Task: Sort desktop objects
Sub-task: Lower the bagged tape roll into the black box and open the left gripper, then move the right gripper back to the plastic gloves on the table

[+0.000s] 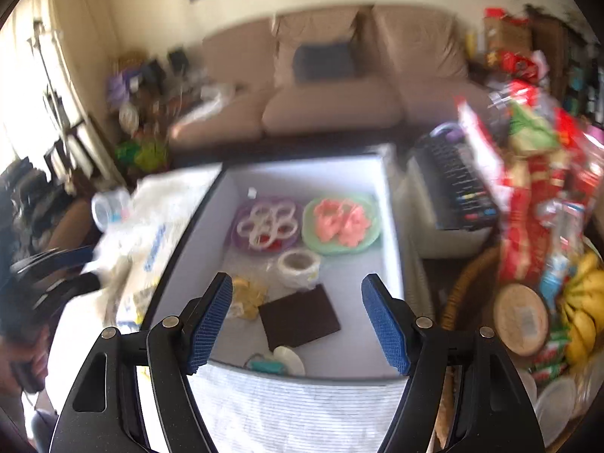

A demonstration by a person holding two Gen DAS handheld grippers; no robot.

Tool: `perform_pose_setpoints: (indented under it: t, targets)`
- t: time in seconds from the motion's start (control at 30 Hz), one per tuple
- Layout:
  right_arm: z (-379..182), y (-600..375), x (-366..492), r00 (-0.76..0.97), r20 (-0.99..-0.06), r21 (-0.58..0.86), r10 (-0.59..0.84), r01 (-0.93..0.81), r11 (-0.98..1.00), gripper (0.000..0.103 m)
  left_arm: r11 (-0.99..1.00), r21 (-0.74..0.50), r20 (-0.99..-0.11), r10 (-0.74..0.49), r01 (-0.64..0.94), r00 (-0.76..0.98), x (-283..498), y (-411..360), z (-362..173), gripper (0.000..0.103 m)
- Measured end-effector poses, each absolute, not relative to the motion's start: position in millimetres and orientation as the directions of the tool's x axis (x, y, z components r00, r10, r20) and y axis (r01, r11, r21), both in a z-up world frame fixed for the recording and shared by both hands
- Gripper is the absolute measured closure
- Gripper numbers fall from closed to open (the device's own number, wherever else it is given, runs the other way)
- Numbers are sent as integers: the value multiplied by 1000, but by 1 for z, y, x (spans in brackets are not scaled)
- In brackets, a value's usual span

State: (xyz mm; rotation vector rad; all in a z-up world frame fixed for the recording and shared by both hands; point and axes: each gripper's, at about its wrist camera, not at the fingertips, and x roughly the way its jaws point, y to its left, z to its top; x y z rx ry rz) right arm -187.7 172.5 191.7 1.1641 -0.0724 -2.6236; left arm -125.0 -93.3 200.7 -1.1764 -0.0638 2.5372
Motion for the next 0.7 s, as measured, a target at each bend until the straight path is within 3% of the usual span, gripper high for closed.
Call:
perform_pose_setpoints:
  t: [0.03, 0.1, 0.23, 0.3, 0.4, 0.47, 0.63, 0.7]
  targets:
    - [183, 165, -205, -598, -760, 146, -256, 228, -963, 35, -941, -178, -729, 322, -287, -604, -113, -101, 198, 21]
    - [165, 154, -235, -522, -821, 130, -232, 224, -966, 63, -947, -150, -721, 302, -284, -624, -92, -113, 192, 21]
    - [117, 132, -289, -314, -934, 99, -170, 229, -968, 65, -942, -192, -715, 327, -276, -618, -72, -135, 179, 21]
    - [92, 120, -307, -241, -967, 16, -77, 246, -969, 65, -939, -217, -709, 339, -265, -618, -69, -148, 173, 21]
    - [68, 116, -326, -198, -980, -26, -20, 227, -974, 65, -940, -237, -696, 341, -246, -632, -67, -170, 168, 21]
    - [62, 114, -335, -208, -975, 25, -73, 221, -975, 65, -938, -264, -677, 347, -226, -649, -70, -187, 165, 21]
    - [43, 76, -334, -148, -984, 42, -100, 351, -936, 65, -934, -308, -666, 347, -181, -660, -78, -220, 146, 19]
    - [40, 70, -331, -155, -988, -42, -18, 374, -927, 68, -932, -326, -682, 349, -160, -643, -82, -231, 138, 19]
